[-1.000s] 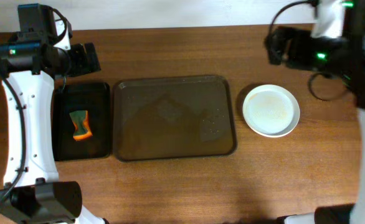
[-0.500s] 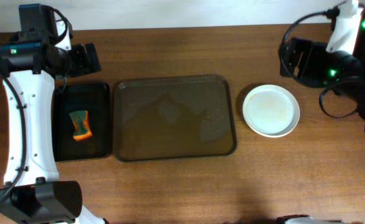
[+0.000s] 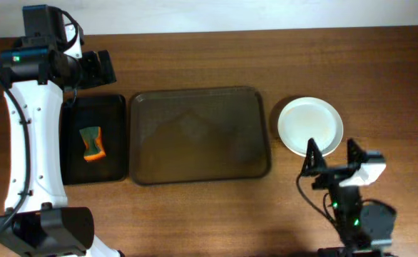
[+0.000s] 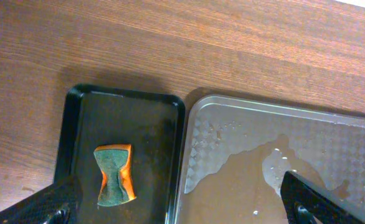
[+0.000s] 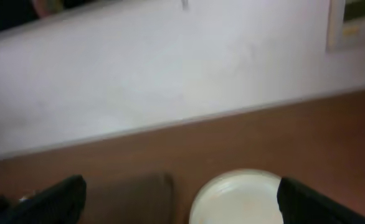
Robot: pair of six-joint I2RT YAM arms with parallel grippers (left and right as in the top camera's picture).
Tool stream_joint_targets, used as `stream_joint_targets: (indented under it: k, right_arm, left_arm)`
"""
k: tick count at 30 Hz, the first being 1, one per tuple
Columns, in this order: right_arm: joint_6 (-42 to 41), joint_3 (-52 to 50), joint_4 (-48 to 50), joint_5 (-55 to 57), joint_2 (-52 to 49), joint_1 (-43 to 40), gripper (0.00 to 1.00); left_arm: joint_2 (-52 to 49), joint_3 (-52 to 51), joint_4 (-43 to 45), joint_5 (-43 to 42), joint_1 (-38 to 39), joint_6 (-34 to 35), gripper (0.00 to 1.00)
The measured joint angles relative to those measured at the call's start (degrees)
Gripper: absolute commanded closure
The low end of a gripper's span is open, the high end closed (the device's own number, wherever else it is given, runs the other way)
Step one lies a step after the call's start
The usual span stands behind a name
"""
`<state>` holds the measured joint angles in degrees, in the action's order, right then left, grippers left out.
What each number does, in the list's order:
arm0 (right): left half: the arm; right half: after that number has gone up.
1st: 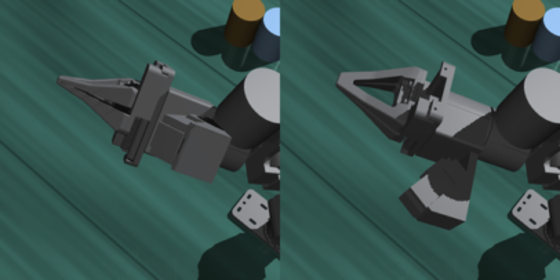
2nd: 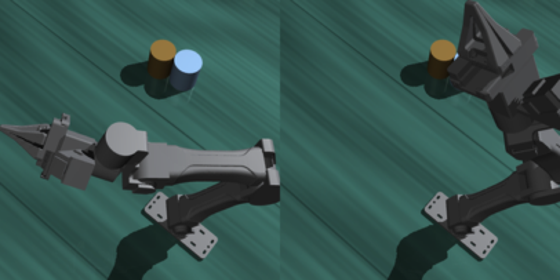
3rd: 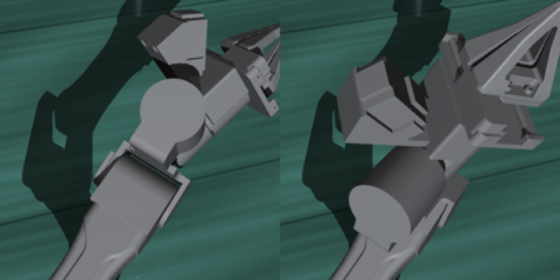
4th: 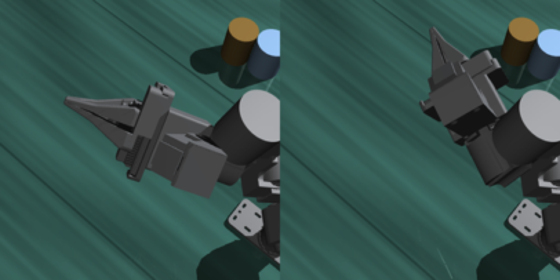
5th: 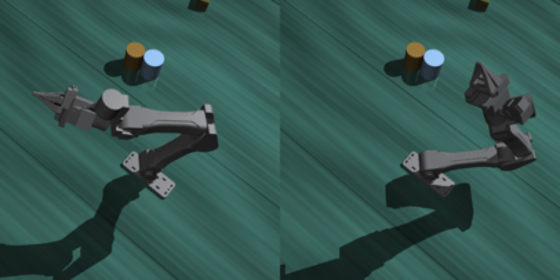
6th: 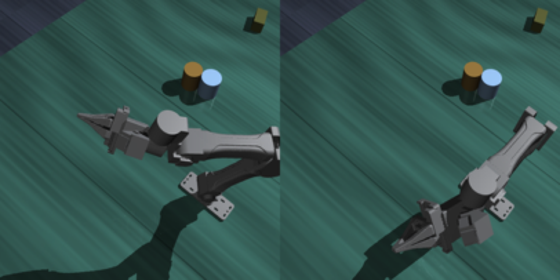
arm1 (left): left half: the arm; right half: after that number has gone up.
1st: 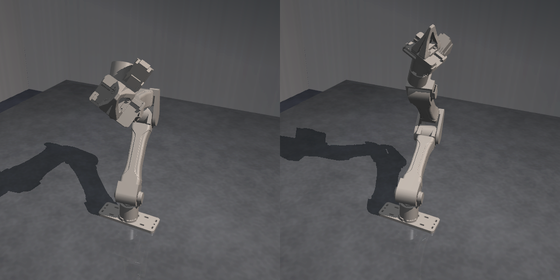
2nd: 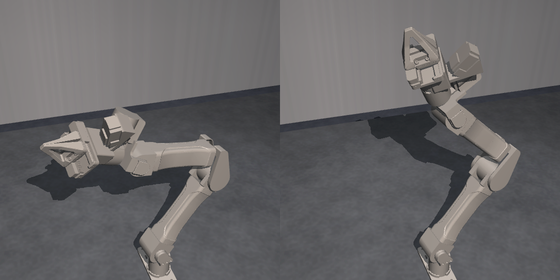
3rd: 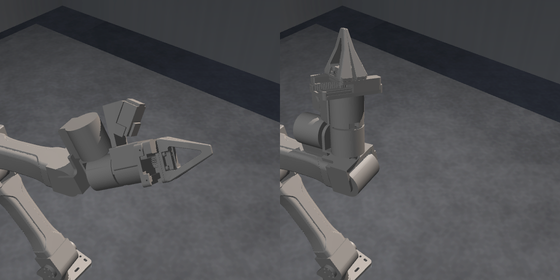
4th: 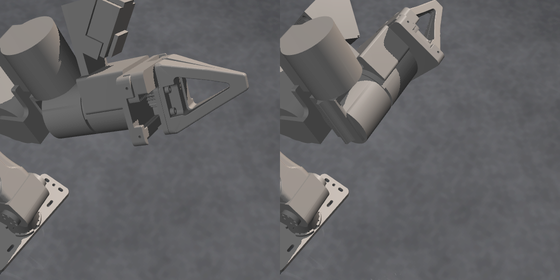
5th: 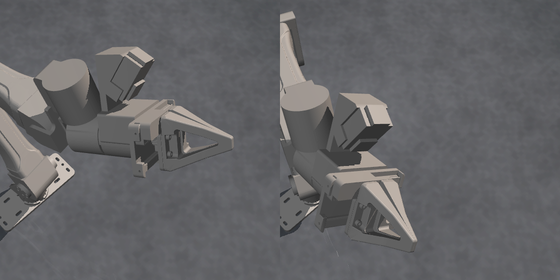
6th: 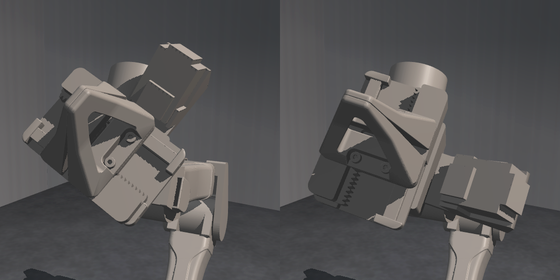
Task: Clean dirty plates on tray and stack at the side
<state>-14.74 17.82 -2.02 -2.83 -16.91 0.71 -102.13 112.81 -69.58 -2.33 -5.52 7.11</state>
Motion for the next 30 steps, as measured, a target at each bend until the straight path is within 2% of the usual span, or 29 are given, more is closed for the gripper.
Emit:
stream_joint_targets:
  k: [1, 3, 5, 8, 30]
  right_arm:
    - [-1.03, -7.41, 3.15, 0.04, 6.29, 0.00, 0.02]
    - [-1.55, -13.75, 7.61, 0.04, 11.45, 0.02, 0.02]
    - [-1.77, -16.85, 5.29, 0.48, 14.58, 0.35, 0.02]
    - [-1.79, -17.20, -2.27, 1.92, 16.11, 1.27, 0.02]
    - [0.39, -17.20, -2.27, 2.43, 16.11, 1.60, 0.02]
  left_arm:
    - [-0.07, 0.00, -0.15, -0.04, 0.00, 0.00, 0.00]
    - [-0.11, 0.00, -0.09, -0.07, 0.00, 0.00, 0.00]
    - [-0.11, -0.02, -0.17, -0.07, 0.00, 0.00, 0.00]
    - [-0.13, -0.02, -0.13, -0.07, 0.00, 0.00, 0.00]
    - [0.44, -2.34, -0.02, -0.04, -0.07, 0.00, 0.00]
